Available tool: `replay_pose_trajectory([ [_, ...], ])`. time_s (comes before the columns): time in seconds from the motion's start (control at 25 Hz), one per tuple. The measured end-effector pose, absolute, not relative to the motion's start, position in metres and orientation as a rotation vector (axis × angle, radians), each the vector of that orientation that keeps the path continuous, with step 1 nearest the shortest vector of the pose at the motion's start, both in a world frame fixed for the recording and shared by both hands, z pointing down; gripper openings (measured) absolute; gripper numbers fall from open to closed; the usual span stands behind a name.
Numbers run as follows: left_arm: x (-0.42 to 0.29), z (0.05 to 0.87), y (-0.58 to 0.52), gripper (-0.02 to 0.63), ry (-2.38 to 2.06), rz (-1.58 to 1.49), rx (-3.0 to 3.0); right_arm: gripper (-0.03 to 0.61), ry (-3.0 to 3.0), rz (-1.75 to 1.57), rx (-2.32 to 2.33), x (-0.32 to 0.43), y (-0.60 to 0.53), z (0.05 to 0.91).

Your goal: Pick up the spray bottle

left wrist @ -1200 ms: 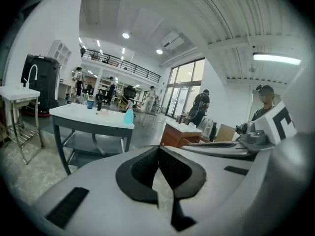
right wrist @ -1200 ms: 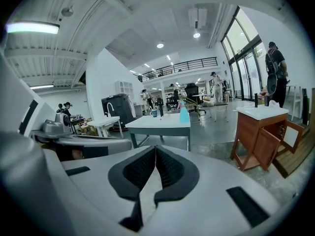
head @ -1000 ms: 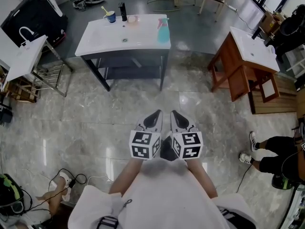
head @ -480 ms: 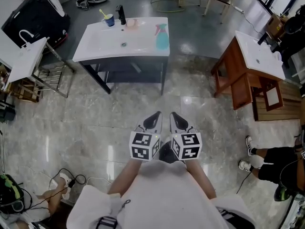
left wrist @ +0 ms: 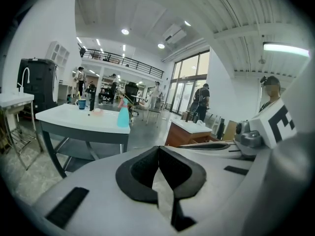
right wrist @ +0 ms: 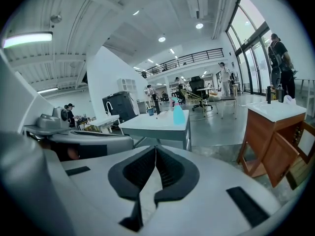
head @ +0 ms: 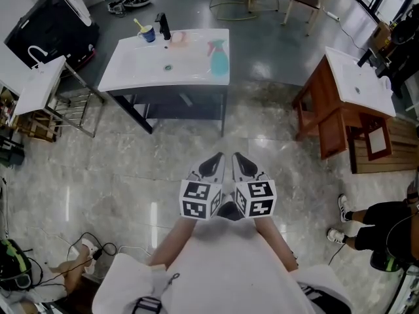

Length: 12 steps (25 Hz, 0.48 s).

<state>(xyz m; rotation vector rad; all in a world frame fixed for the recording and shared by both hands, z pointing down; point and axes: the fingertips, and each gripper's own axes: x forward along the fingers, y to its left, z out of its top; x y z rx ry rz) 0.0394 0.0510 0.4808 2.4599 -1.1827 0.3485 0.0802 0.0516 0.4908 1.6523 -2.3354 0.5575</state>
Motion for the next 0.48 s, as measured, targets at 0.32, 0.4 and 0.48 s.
replay_pose_trajectory([
  [0.32,0.065,0.482,0.031,0.026,-1.222,0.335,2.438,0.028,-2.367,0.547,1.598,0.104,0.028,0.492],
  [0.4,0.067,0.483,0.026,0.026,-1.233,0.335,2.429,0.028,-2.378,0.544,1.581,0.105,0.022,0.492],
  [0.48,0.069,0.484,0.021,0.026,-1.243,0.335,2.419,0.028,-2.386,0.544,1.566,0.106,0.017,0.492],
])
